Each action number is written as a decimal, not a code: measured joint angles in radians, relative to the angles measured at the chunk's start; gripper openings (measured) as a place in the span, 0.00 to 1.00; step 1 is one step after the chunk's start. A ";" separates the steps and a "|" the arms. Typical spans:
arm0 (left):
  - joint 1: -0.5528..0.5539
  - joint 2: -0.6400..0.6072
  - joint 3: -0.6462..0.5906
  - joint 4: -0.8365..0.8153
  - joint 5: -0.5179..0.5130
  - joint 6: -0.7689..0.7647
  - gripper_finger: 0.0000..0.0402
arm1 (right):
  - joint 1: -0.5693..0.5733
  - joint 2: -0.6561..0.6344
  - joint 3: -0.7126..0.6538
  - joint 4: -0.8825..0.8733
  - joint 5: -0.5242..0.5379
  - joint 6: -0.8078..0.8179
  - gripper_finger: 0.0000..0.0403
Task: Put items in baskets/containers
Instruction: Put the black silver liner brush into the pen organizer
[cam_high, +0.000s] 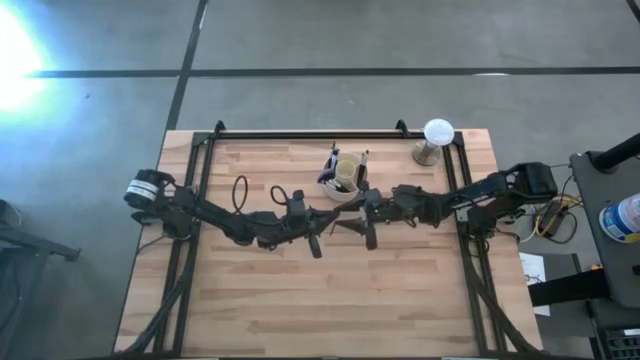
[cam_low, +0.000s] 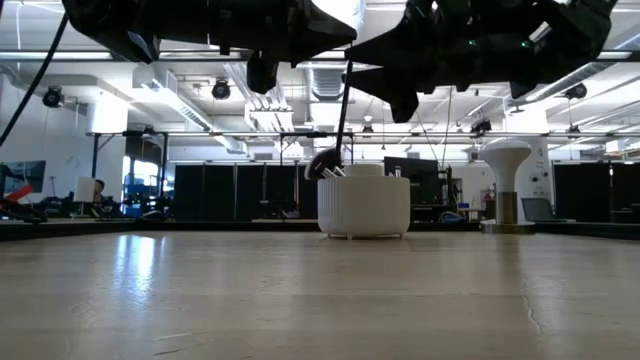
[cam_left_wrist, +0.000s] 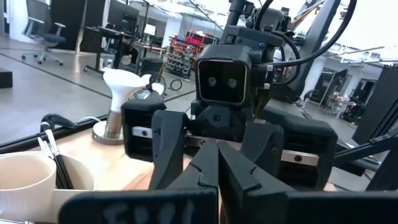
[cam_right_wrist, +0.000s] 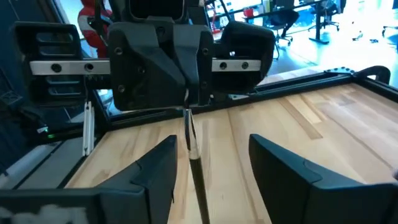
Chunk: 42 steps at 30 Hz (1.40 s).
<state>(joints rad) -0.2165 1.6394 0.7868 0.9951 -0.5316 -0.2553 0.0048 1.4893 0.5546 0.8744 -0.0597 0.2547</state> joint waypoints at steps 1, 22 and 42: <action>0.000 0.000 0.000 0.000 0.000 0.001 0.00 | 0.000 0.008 0.010 -0.001 0.000 0.000 0.47; 0.044 -0.165 -0.013 -0.273 -0.027 0.013 0.08 | -0.080 -0.069 0.006 -0.103 0.009 -0.048 0.04; 0.379 -0.473 -0.497 -0.082 0.356 0.026 0.00 | -0.500 -0.179 0.001 -0.347 0.055 -0.002 0.03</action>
<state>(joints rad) 0.1627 1.1662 0.2897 0.9132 -0.1756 -0.2291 -0.4950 1.3102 0.5556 0.5270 -0.0046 0.2523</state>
